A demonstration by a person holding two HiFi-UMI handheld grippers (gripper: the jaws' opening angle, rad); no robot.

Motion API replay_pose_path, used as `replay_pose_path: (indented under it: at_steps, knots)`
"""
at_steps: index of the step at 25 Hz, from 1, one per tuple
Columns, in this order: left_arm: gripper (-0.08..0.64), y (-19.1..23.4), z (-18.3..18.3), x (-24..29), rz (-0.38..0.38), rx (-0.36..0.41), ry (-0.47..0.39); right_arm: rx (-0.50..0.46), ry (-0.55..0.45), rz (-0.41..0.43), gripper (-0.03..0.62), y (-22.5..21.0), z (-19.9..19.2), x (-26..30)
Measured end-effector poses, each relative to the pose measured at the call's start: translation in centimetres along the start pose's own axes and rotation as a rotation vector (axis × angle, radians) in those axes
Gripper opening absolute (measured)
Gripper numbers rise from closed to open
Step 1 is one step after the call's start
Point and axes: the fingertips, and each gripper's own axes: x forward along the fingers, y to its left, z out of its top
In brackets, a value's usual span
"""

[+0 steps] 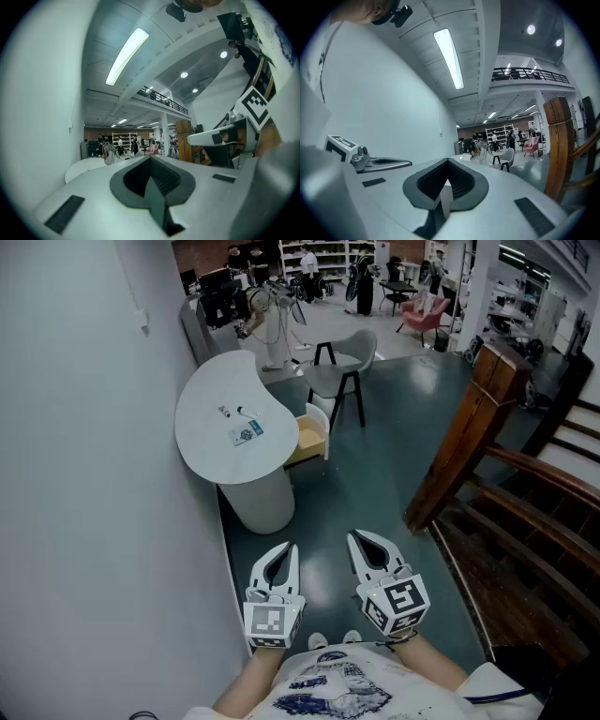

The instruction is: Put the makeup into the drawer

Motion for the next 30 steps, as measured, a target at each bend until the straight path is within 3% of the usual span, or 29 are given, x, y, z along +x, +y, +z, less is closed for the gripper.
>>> replay_pose_path:
  at_steps: [11,30]
  knots:
    - [0.034,-1.7,-0.1,0.9,0.012,0.008,0.014,0.038,-0.006,0.032,0.018,-1.8,0.2,-0.3]
    - [0.034,-7.3,-1.3,5.8,0.01,0.023,0.041,0.11,0.014,0.056,0.019,-9.2,-1.8,-2.2]
